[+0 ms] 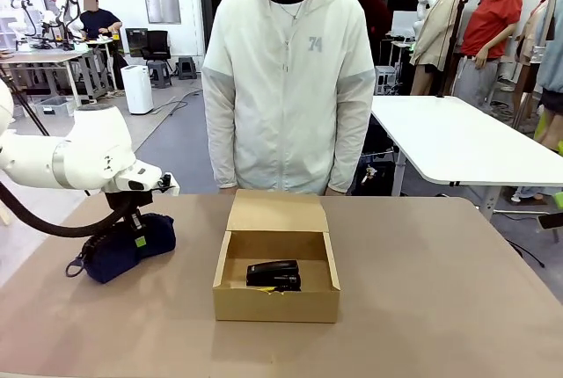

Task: Pack the items into the box.
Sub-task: Pick up the item indicated by the person and place it inside the Mailer Box.

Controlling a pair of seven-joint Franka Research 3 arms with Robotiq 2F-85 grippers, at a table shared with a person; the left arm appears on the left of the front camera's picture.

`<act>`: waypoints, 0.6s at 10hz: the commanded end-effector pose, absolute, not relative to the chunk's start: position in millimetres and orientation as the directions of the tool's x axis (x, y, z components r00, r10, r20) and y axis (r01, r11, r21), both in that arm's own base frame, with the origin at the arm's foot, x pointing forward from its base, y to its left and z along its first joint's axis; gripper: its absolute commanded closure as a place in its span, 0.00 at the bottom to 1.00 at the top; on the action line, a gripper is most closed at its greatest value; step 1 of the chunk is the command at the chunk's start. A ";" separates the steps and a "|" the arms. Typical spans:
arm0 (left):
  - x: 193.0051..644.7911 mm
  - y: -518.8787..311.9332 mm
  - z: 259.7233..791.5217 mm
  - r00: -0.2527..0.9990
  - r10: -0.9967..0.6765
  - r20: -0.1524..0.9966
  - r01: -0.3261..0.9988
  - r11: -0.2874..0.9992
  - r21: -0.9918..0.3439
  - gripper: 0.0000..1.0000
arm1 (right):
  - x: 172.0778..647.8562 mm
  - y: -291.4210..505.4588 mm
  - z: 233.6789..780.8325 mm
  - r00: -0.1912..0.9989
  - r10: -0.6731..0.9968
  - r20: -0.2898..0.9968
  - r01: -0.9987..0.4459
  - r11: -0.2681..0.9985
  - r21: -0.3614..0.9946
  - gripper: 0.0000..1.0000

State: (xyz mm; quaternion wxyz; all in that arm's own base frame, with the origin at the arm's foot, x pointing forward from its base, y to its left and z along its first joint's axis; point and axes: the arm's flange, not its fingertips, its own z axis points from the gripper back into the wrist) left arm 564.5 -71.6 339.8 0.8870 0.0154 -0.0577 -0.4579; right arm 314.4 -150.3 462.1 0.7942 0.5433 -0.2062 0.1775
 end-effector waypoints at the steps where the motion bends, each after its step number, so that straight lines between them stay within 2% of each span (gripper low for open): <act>1: 548.7 -62.9 366.8 0.661 -0.749 0.050 0.742 0.662 0.105 1.00 | 312.8 -151.5 465.0 0.853 0.072 0.517 -0.508 0.345 0.790 0.00; 3: 521.8 -47.1 431.4 0.716 -0.695 0.066 0.693 0.719 0.049 1.00 | 312.8 -151.5 465.0 0.853 0.072 0.517 -0.508 0.345 0.790 0.00; 4: 495.9 -36.6 479.7 0.713 -0.690 0.124 0.688 0.723 0.059 1.00 | 312.8 -151.5 465.0 0.853 0.072 0.517 -0.508 0.345 0.790 0.00; 5: 468.3 -27.3 517.1 0.676 -0.729 0.103 0.726 0.684 0.074 1.00 | 312.8 -151.5 465.0 0.853 0.072 0.517 -0.508 0.345 0.790 0.00; 6: 448.6 -20.7 542.3 0.624 -0.767 0.149 0.774 0.633 0.013 1.00 | 312.8 -151.5 465.0 0.853 0.072 0.517 -0.508 0.345 0.790 0.00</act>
